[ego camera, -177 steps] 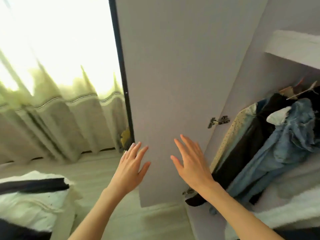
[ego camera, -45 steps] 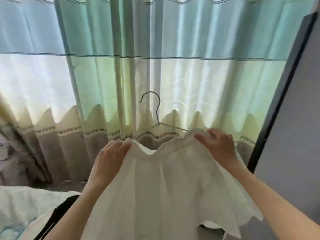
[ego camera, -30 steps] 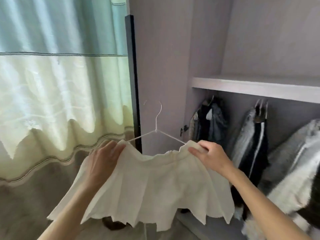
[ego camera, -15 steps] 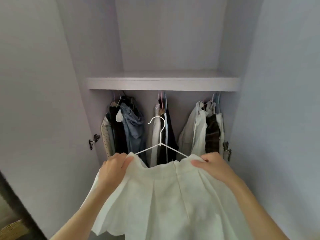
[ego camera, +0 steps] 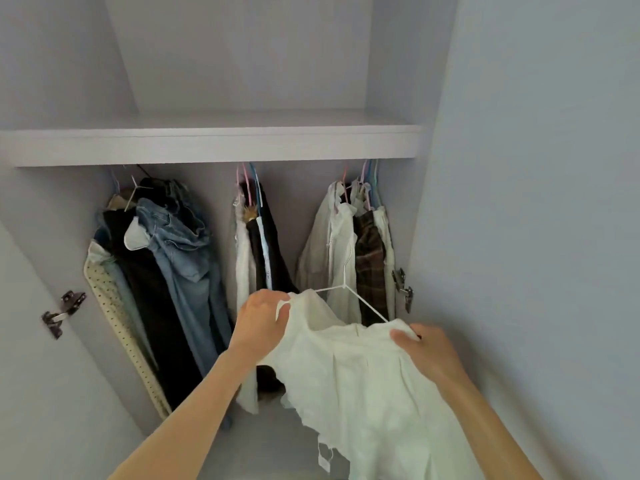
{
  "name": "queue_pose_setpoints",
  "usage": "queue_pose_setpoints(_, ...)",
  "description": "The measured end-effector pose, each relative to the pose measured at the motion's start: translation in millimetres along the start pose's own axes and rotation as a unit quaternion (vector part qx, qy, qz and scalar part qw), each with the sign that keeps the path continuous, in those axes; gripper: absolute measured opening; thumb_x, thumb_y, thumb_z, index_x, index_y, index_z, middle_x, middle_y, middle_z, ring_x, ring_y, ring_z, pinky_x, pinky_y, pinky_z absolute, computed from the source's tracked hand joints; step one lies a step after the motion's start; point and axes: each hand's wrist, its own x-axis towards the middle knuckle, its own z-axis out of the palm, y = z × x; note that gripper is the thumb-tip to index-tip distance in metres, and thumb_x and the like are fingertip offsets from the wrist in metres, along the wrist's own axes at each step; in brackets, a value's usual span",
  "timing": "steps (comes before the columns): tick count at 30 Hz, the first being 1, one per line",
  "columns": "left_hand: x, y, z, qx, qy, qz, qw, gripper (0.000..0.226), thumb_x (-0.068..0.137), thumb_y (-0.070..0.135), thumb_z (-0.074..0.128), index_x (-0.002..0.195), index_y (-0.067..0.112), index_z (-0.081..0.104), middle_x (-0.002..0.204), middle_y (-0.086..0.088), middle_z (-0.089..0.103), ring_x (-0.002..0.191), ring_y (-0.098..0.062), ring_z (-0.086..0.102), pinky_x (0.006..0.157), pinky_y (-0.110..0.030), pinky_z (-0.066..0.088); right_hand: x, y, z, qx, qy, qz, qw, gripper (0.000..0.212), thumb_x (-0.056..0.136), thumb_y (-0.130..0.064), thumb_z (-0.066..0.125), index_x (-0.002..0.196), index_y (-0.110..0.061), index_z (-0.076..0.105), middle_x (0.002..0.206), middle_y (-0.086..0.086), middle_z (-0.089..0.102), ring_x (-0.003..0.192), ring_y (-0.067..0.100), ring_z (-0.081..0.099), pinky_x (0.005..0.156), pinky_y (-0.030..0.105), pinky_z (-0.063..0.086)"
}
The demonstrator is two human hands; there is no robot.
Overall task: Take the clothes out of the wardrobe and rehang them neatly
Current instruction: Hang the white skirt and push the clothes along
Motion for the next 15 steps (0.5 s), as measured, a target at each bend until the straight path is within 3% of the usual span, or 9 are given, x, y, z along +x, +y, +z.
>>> queue_pose_setpoints(4,42.4,-29.4,-0.2,0.009,0.014,0.03,0.999,0.023,0.093,0.014,0.049,0.112,0.011,0.062,0.113,-0.007,0.057,0.117,-0.025,0.045,0.097,-0.039,0.039,19.2,-17.7,18.6,0.096,0.008,0.018,0.995,0.022,0.09,-0.019,0.056,0.068,-0.017,0.055,0.071,0.0,0.055,0.063,0.013,0.047,0.055,0.027,0.033)
queue_pose_setpoints(8,92.0,-59.2,2.0,0.029,0.044,0.099,0.994,0.016,0.085,0.003,0.06,0.1,0.005,0.066,0.102,-0.012,0.061,0.115,-0.041,0.047,0.091,-0.052,0.044,41.1,-43.7,46.9,0.12,0.013,0.006,0.993,0.011,0.093,-0.022,0.053,0.089,-0.014,0.058,0.084,0.0,0.057,0.071,0.009,0.05,0.059,0.022,0.036)
queue_pose_setpoints(12,132.1,-80.1,-3.5,0.044,0.05,0.143,0.988,0.023,0.084,0.003,0.062,0.106,0.005,0.064,0.114,-0.018,0.056,0.119,-0.043,0.044,0.092,-0.055,0.044,62.8,-78.9,80.0,0.191,0.017,0.01,0.981,0.005,0.091,-0.022,0.057,0.09,-0.017,0.06,0.091,0.003,0.063,0.084,0.016,0.058,0.071,0.026,0.044)
queue_pose_setpoints(15,156.0,-94.0,-10.6,0.072,0.034,0.147,0.986,0.035,0.09,0.01,0.055,0.125,0.009,0.056,0.134,-0.02,0.044,0.13,-0.038,0.033,0.101,-0.052,0.036,77.8,-102.2,99.2,0.232,0.039,-0.011,0.972,0.007,0.088,-0.021,0.06,0.083,-0.016,0.06,0.086,0.005,0.063,0.08,0.017,0.057,0.072,0.027,0.044)
